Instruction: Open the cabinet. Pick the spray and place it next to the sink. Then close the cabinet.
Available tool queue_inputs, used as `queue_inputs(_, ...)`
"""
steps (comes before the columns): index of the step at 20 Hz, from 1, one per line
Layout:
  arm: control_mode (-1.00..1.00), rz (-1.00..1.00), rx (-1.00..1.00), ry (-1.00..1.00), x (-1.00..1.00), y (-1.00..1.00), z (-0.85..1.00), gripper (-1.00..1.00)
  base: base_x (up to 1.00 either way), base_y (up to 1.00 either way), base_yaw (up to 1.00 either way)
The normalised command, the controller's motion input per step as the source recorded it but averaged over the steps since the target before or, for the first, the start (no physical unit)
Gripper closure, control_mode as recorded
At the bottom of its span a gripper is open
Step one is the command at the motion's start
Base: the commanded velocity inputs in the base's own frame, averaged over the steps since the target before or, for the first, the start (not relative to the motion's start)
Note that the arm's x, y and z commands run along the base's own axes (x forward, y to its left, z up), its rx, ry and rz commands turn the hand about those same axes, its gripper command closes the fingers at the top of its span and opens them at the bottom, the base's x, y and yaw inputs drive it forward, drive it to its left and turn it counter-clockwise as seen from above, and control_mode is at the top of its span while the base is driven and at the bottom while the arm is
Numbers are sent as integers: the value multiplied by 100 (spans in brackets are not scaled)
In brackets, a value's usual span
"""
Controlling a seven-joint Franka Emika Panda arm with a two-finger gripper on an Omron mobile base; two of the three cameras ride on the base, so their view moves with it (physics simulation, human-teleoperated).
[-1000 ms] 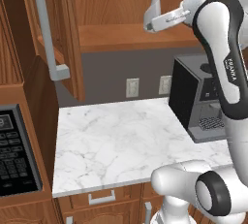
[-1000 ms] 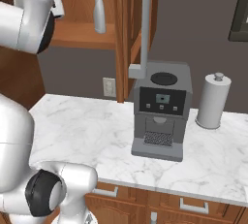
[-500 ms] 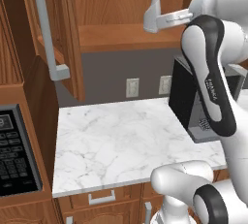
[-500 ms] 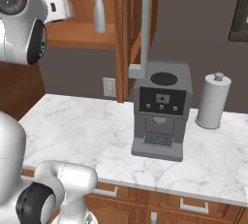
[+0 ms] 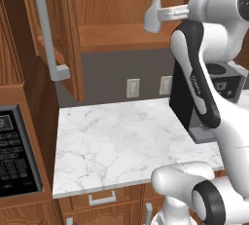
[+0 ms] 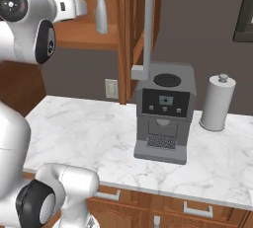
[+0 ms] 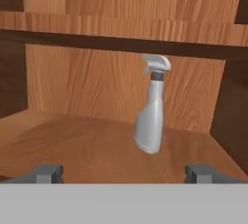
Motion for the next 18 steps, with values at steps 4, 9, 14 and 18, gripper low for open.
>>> queue_inputs(4, -100, -8, 8, -4, 46, -25, 6, -100, 0, 0, 0)
queue_inputs(9, -100, -6, 10, -2, 57, -19, 0, -100, 0, 0, 0)
queue_inputs(14, -100, -4, 9, 0, 64, -5, 0, -100, 0, 0, 0)
queue_inputs(18, -100, -1, 4, 0, 56, -9, 6, -100, 0, 0, 0)
